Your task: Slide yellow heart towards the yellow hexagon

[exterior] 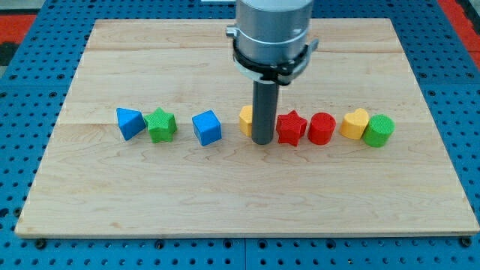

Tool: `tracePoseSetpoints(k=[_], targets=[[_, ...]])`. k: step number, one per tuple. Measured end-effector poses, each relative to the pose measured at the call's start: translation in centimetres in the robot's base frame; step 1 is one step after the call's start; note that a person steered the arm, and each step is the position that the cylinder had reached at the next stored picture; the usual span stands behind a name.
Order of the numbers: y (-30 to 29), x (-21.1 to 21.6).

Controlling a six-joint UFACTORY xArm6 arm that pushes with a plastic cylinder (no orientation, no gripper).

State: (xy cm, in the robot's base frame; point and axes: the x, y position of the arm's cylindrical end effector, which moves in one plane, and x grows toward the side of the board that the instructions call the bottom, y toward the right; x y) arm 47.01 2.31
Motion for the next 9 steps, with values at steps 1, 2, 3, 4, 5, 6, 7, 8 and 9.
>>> tracePoseSetpoints(k=[1, 2, 3, 4, 5, 6, 7, 8, 9], targets=[[-2.0, -2.5], [-3.1, -5.6], [-3.3, -7.8], [5.4, -7.8], [18.2, -7.8], [20.9, -4.5], [15.1, -1.6], [16.2, 1.7], [11.8, 1.3]])
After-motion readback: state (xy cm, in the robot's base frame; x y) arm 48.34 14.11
